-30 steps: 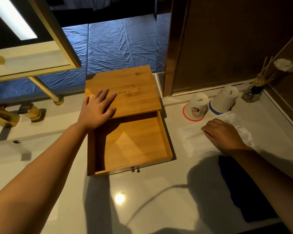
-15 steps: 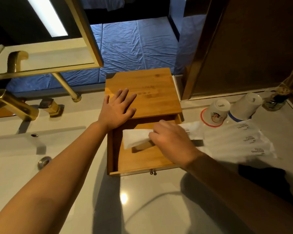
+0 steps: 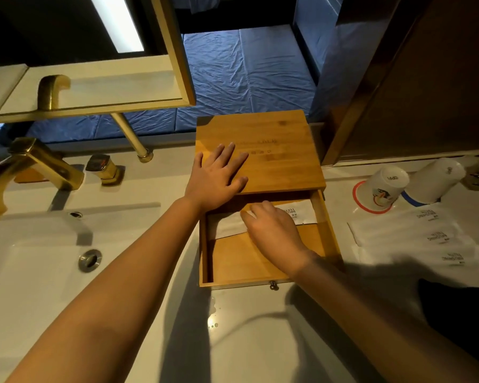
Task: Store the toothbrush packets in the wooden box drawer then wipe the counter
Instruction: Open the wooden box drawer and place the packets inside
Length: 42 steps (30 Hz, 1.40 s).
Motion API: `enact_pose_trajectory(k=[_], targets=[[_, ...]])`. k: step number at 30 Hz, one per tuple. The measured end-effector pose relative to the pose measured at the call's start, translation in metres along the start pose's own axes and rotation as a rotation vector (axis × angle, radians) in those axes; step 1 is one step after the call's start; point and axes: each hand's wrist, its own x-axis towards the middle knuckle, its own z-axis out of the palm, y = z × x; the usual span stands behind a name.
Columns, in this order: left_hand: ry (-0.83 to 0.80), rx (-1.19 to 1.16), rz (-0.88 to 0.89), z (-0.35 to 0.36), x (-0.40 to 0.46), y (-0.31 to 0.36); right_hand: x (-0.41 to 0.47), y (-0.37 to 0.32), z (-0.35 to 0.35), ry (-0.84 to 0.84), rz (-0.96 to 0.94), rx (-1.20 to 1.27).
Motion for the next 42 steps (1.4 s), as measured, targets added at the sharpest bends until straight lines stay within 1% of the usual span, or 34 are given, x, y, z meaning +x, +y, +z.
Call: enact_pose_trajectory(k=[3, 5, 7, 9, 12, 16, 24, 28, 31, 33, 35, 36, 37, 42], targets=[[-0.003, 0.001, -0.004, 0.000, 0.000, 0.000, -0.013, -0.004, 0.000, -0.212, 0.109, 0.083], [-0.001, 0.003, -0.008, 0.001, 0.001, 0.000, -0.018, -0.002, 0.001, -0.367, 0.110, 0.073], [-0.002, 0.001, -0.006, 0.002, 0.001, 0.000, -0.017, 0.002, 0.003, -0.426, 0.098, 0.082], [-0.004, 0.001, -0.006, 0.002, 0.001, 0.000, -0.015, 0.006, 0.007, -0.428, 0.093, 0.095], [-0.001, 0.001, -0.007, 0.002, 0.001, 0.000, -0.011, 0.008, 0.019, -0.386, 0.113, 0.129], [0.005, 0.006, -0.003, 0.001, 0.001, 0.000, 0.003, 0.016, 0.027, -0.286, 0.132, 0.177], [0.005, 0.001, -0.004, 0.001, 0.001, -0.001, 0.012, 0.028, 0.035, -0.208, 0.088, 0.167], [0.005, -0.004, -0.003, 0.001, 0.000, 0.000, 0.003, 0.026, 0.022, -0.167, 0.063, 0.218], [-0.002, 0.000, -0.006, 0.000, 0.000, 0.000, -0.014, 0.030, 0.001, -0.131, 0.043, 0.324], [-0.015, -0.005, -0.008, 0.000, 0.000, -0.001, -0.036, 0.039, -0.013, -0.051, 0.031, 0.391], [-0.024, -0.006, -0.014, 0.000, 0.000, -0.001, -0.063, 0.055, -0.020, 0.175, 0.000, 0.391], [-0.026, -0.003, -0.016, -0.001, 0.000, -0.001, -0.077, 0.065, -0.019, 0.269, 0.008, 0.358], [-0.025, 0.002, -0.017, -0.001, -0.001, -0.001, -0.091, 0.076, -0.018, 0.307, 0.041, 0.322], [-0.028, 0.013, -0.017, 0.000, -0.001, -0.001, -0.160, 0.141, 0.002, 0.216, 0.318, 0.245]])
